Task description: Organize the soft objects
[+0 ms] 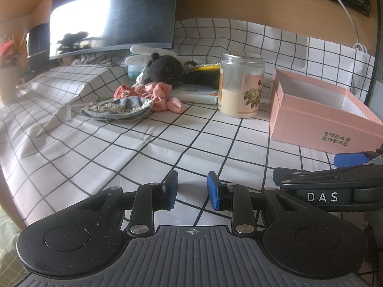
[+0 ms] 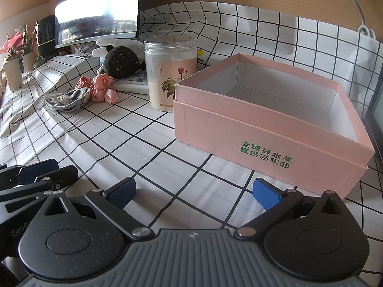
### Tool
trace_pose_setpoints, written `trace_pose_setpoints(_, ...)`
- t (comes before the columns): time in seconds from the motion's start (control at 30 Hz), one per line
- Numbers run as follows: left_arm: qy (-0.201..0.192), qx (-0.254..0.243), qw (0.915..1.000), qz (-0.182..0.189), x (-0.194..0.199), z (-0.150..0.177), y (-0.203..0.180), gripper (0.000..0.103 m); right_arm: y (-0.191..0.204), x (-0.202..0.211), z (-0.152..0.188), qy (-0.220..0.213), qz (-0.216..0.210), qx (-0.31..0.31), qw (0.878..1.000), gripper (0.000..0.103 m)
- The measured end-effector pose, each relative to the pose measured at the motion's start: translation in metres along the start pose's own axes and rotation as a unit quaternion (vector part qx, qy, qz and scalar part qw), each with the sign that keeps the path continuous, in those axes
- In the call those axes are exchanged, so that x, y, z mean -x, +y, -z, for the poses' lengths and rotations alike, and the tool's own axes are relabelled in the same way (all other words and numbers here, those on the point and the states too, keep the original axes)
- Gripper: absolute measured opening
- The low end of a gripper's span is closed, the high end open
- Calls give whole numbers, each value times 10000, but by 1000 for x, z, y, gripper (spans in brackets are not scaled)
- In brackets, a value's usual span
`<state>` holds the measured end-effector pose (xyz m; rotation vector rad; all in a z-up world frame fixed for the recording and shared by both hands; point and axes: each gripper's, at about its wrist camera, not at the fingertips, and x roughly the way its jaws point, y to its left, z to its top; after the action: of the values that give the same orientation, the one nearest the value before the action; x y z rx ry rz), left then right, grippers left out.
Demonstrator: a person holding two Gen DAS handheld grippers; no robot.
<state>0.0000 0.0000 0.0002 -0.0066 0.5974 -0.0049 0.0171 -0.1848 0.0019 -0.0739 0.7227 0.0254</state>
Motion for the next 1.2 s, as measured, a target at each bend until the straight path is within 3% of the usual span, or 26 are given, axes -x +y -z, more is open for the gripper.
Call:
trace_pose_setpoints(0.43,141,-8,9999,7,-2,-4,2,31,0,0,0,0,1,1,10000,103)
trace_pose_setpoints(0.6,469,-119,9986,215,-7,-15,7,30,-2,-5,-16,539,-122,65,9985,103)
trace_pose_setpoints(0.77,943,-19,9936,624,-13,-29,27,27,0,-5,-17,655,8,0,9979,103)
trace_pose_setpoints(0.87,1109,176,9917,632,-16,-41,50,27,4,-4,-14,730,50,-32,9973,103)
trace_pose_setpoints(1.0,657,577,9954,391,-14,-68,106,27,3,-7,-19,937,10,-3,9956,103)
trace_pose_setpoints(1.13,433,1107,9928,-174,-34,-98,180,26,5,-14,-33,1385,33,-24,9904,103)
trace_pose_setpoints(1.2,457,1398,9886,-329,-49,-109,214,26,9,-10,-37,1317,265,-175,9908,93)
